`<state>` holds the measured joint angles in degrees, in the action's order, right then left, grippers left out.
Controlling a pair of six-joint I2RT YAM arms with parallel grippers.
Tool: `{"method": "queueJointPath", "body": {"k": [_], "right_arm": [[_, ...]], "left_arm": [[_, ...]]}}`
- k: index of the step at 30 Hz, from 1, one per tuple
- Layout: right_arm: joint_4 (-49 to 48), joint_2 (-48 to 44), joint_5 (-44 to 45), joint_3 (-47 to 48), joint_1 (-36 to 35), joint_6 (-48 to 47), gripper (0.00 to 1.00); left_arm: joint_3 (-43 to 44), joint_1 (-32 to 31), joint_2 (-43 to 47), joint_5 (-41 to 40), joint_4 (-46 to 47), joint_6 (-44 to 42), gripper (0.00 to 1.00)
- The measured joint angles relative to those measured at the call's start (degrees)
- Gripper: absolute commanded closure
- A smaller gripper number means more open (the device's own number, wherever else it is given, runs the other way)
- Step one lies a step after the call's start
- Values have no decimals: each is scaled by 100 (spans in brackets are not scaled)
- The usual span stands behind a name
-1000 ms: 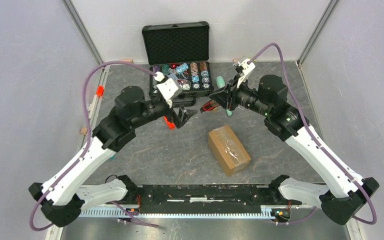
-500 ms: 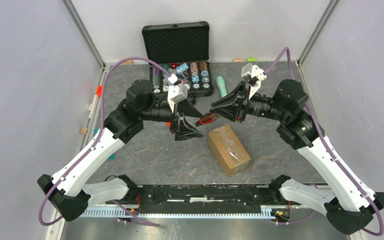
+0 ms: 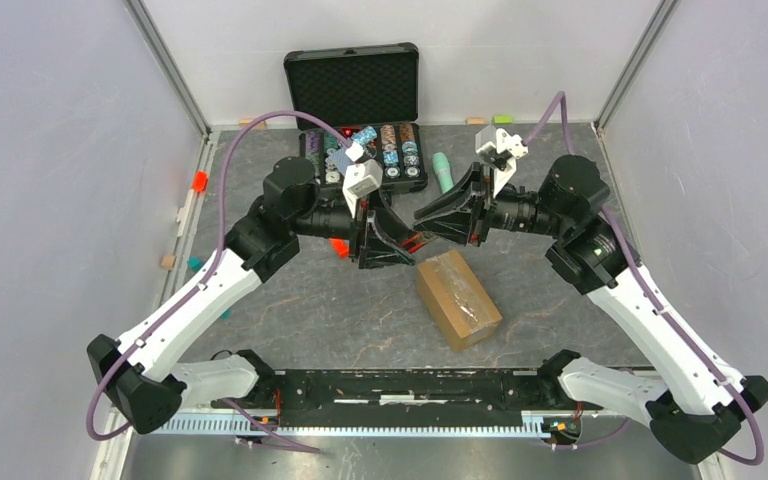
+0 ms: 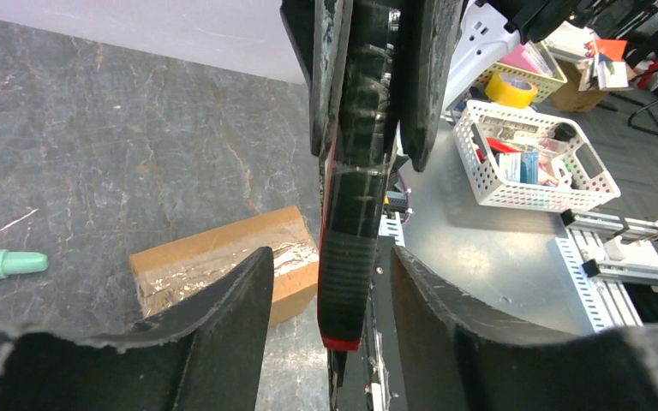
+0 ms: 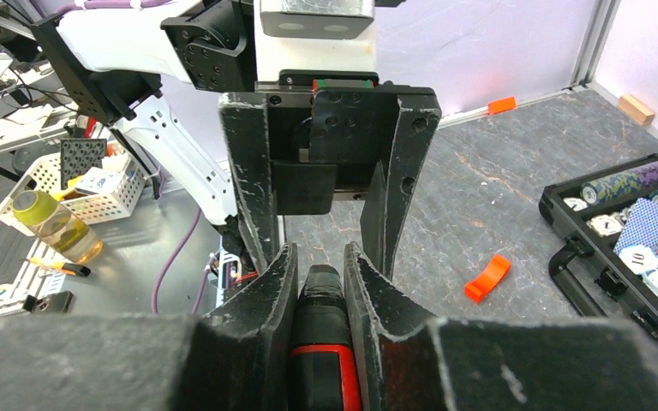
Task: Unpack the express box
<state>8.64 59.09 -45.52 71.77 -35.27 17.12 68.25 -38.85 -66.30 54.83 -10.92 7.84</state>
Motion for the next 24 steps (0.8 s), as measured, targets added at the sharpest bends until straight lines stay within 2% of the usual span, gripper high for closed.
{"method": "queueJointPath", "body": {"k": [1, 3, 4, 5, 6, 7, 9, 11, 16, 24], "right_arm": [[-2, 26, 2, -2, -11, 4, 100], [-11, 81, 7, -2, -24, 11, 100], [-20, 105, 9, -2, -24, 17, 100], [-33, 133, 15, -2, -24, 20, 86], [-50, 164, 79, -2, -24, 42, 71], [-57, 186, 70, -2, -15, 157, 62], [-125, 219, 181, -28, 9, 293, 49], [-348, 240, 295, -127, -22, 428, 43], [-817, 247, 575, -501, -20, 730, 43], [-1235, 232, 658, -942, -31, 1027, 48]], "left_arm": [[-28, 0, -31, 31, 96, 74, 49], [-70, 0, -87, 83, 273, 214, 66], [-90, 0, -109, 85, 337, 280, 83], [-114, -2, -131, 87, 411, 350, 97], [-131, -2, -153, 127, 466, 391, 97], [-175, 0, -160, 173, 575, 400, 98], [-332, 28, -157, 192, 890, 577, 98], [-575, 92, -168, 184, 1368, 935, 98], [-931, 284, -387, 389, 2260, 1735, 98], [-994, 365, -422, 527, 2881, 2271, 98]]}}
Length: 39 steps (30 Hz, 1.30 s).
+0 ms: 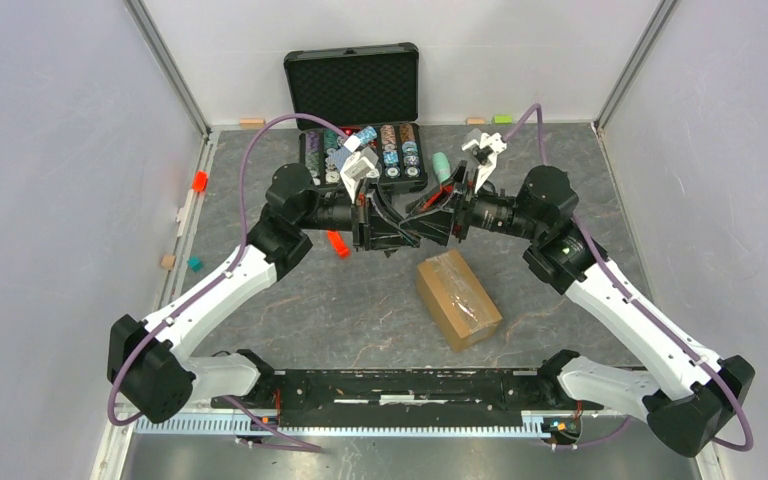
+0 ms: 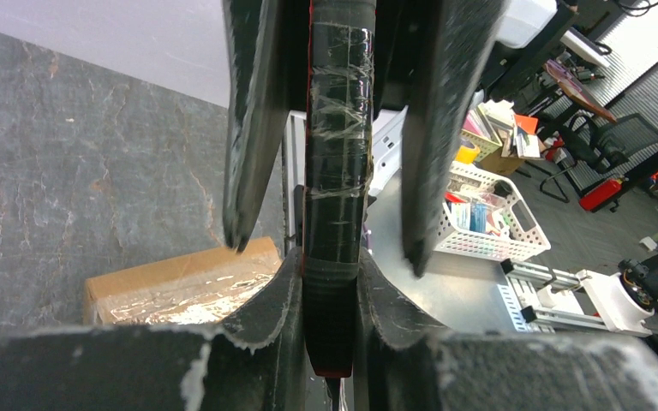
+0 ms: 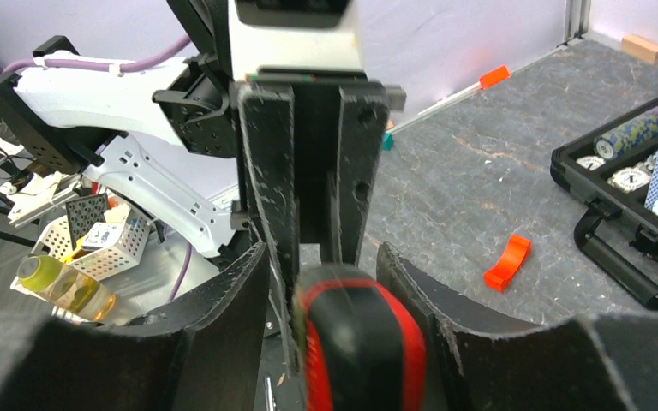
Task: Unpack the express box
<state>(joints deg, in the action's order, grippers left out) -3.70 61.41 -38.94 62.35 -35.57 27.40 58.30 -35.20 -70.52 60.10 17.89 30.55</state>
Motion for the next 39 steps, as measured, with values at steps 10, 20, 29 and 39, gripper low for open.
{"method": "queueJointPath", "body": {"k": [10, 20, 29, 39], "right_arm": [[-33, -184, 197, -111, -4, 4, 47], [-313, -179, 190, -131, -4, 177, 61], [-166, -199, 286, -166, -24, 350, 100], [3279, -398, 2905, 680, -26, -1025, 100]], "left_arm": [[0, 46, 2, 146, 87, 162, 98], [-11, 31, -4, 313, 15, 160, 98], [-26, 20, -9, 223, -264, -133, 34], [313, -9, 83, -3082, -2839, -1060, 18]]}}
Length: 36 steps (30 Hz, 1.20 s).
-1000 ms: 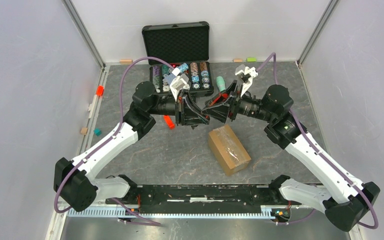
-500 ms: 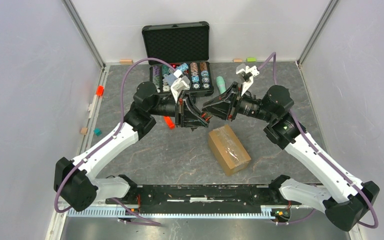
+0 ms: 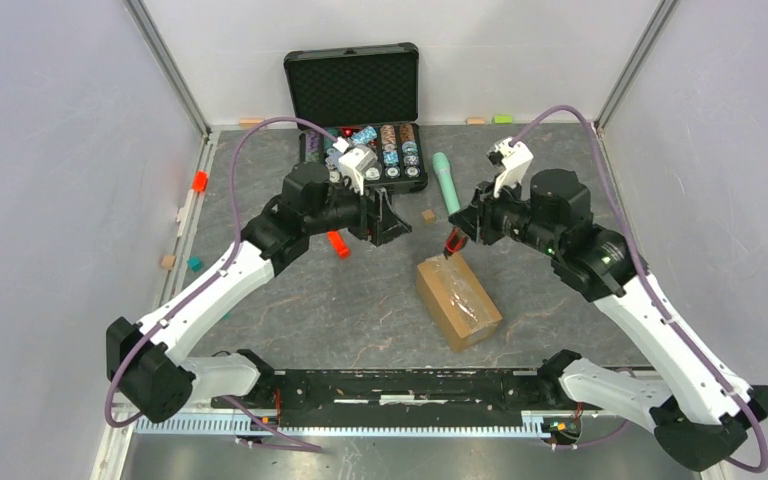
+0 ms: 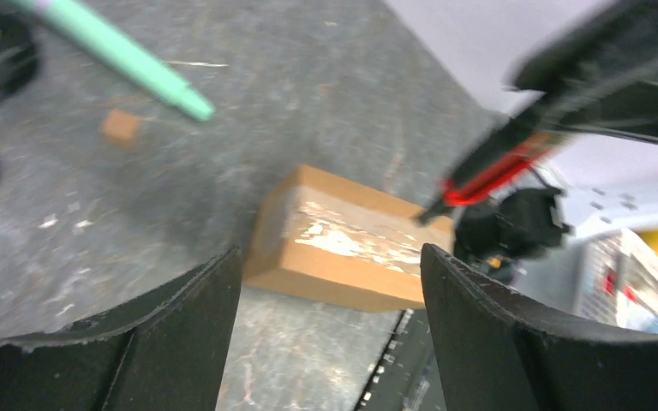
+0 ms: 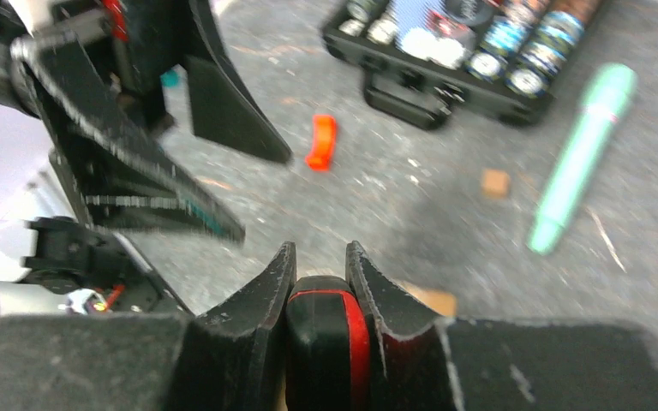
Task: Unpack the express box
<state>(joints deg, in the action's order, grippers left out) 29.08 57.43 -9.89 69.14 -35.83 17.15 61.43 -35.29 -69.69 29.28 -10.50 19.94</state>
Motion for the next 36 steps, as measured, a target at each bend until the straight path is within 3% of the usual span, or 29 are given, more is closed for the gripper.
{"method": "queueJointPath", "body": {"k": [7, 16, 27, 36], "right_arm": [[2026, -400, 758, 476, -2, -103, 100], [2986, -1419, 898, -1307, -2, 647, 100], [3097, -1801, 710, -2229, -2, 1019, 100], [2223, -2203, 695, -3386, -4, 1624, 100]], "left_arm": [[625, -428, -931, -1333, -507, -254, 17], [1156, -861, -2120, -1554, -612, -313, 16], [1187, -894, -2404, -1539, -522, -313, 16], [826, -922, -2404, -1449, -199, -236, 18]]}}
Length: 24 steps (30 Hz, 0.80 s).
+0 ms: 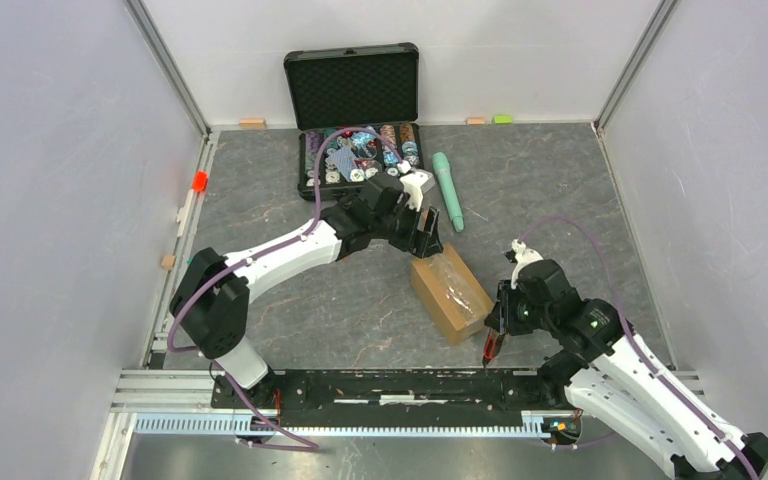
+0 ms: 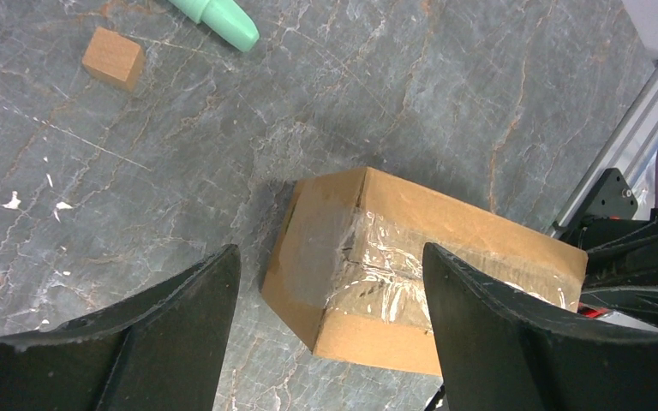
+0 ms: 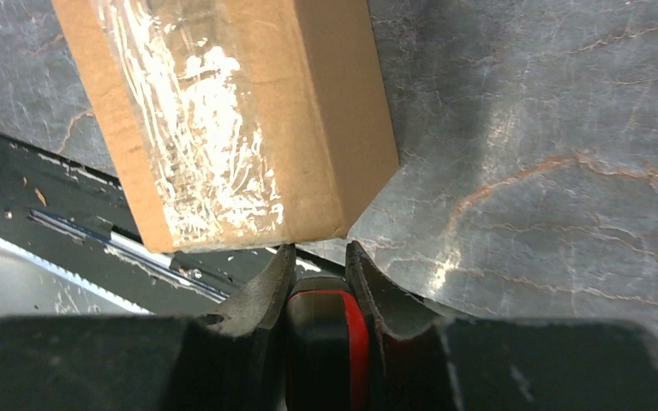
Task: Unpack the express box
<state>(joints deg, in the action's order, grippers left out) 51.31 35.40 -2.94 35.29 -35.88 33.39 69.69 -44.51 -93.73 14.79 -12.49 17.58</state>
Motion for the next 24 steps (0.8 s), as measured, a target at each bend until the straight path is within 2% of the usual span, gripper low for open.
{"method": "queueJointPath", "body": {"k": [8, 15, 24], "right_arm": [[-962, 199, 111, -468, 0, 131, 100], [-1851, 1084, 39, -442, 0, -254, 100], [-2369, 1919, -398, -136, -282, -761, 100]], "left_arm": [[-476, -66, 109, -195, 103, 363, 24], [-1191, -68, 1084, -866, -74, 905, 28], [-1792, -107, 2205, -1390, -291, 1602, 35]]}}
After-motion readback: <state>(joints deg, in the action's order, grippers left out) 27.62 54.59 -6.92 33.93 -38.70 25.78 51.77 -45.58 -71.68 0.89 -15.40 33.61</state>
